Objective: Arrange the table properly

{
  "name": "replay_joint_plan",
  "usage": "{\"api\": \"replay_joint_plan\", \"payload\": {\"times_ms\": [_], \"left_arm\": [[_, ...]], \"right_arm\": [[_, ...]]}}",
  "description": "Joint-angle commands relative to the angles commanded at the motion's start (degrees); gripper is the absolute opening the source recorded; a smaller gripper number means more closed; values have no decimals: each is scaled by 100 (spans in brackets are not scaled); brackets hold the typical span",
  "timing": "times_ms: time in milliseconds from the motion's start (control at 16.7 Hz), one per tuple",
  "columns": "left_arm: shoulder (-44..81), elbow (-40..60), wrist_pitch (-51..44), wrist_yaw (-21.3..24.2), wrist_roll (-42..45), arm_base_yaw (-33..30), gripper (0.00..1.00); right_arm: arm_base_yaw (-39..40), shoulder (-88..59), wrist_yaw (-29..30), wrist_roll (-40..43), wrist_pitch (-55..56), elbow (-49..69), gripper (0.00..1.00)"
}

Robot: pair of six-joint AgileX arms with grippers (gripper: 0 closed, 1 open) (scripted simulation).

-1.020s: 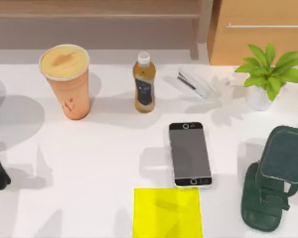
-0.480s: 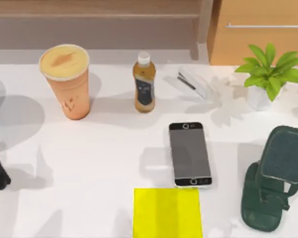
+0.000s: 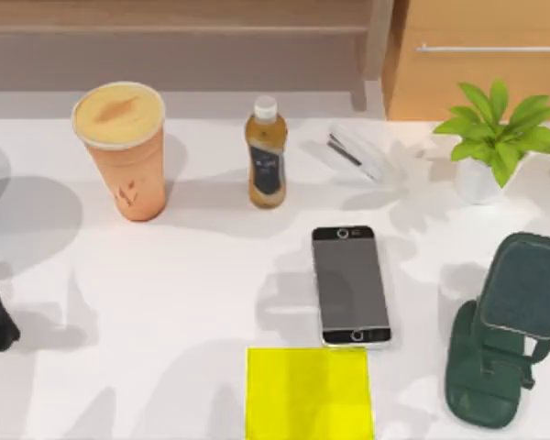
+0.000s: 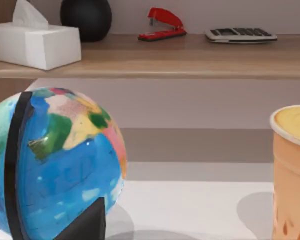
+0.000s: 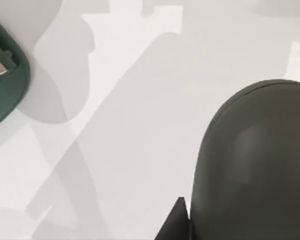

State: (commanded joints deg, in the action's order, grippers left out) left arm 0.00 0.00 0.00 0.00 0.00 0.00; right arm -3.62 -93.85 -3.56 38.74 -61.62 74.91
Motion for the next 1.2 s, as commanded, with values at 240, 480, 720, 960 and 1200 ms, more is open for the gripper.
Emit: {"api": "replay_joint_plan", "payload": {"times_ms": [240, 480, 720, 960, 1200], "left_arm": [[0, 0, 0, 0, 0, 0, 100], [0, 0, 0, 0, 0, 0, 100], [0, 0, 0, 0, 0, 0, 100], [0, 0, 0, 0, 0, 0, 100], [0, 0, 0, 0, 0, 0, 100]], "right_arm": [[1430, -61, -498, 1456, 376, 929, 0], [3171, -519, -812, 3674, 577, 1429, 0], [4633, -1165, -722, 5955, 658, 1324, 0], [5535, -1743, -217, 7665, 695, 795, 0], [5890, -2075, 267, 8436, 711, 407, 0]]}}
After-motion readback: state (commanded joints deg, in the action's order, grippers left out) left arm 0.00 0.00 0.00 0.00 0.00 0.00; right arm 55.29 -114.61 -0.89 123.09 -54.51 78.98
